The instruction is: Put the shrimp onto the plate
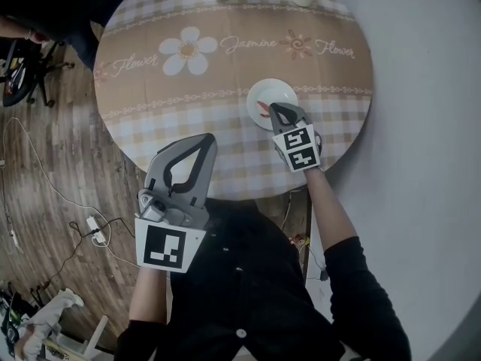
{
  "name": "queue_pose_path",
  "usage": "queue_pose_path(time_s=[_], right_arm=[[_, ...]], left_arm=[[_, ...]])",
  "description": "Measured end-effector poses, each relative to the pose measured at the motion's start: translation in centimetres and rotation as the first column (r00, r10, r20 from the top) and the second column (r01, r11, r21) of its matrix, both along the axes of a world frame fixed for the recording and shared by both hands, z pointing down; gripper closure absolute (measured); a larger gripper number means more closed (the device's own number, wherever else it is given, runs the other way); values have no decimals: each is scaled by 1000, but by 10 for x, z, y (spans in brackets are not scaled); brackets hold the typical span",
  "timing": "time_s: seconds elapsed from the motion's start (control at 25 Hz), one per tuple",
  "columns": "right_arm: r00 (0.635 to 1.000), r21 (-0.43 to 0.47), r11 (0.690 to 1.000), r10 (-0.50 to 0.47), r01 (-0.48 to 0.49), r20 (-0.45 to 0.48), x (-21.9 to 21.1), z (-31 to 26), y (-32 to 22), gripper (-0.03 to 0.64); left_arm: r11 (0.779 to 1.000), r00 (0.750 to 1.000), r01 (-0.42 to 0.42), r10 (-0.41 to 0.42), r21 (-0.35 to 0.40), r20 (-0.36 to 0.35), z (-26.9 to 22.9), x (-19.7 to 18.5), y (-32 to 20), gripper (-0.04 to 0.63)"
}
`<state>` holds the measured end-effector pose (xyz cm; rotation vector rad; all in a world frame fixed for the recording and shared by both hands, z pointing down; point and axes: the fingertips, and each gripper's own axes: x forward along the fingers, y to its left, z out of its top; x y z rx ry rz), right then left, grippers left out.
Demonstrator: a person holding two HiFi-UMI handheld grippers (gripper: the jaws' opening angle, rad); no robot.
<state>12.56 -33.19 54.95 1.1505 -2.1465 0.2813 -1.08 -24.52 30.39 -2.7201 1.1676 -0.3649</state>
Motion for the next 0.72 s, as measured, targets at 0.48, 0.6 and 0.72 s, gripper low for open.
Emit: queue_pose_path(time_s=[0.48,0.6,0.72], right_arm=[[989,175,977,107,-123,100,9,-84,36,614],[986,212,968,108,-133,129,8,-108,48,614],[981,254,955,115,-153,158,10,-132,58,614]], left_arm=[[995,996,-87,88,41,-6,-15,16,10,594],[993,994,-109,109,47,-11,-19,21,13,594],[989,991,-133,133,58,-10,-24,28,16,594]])
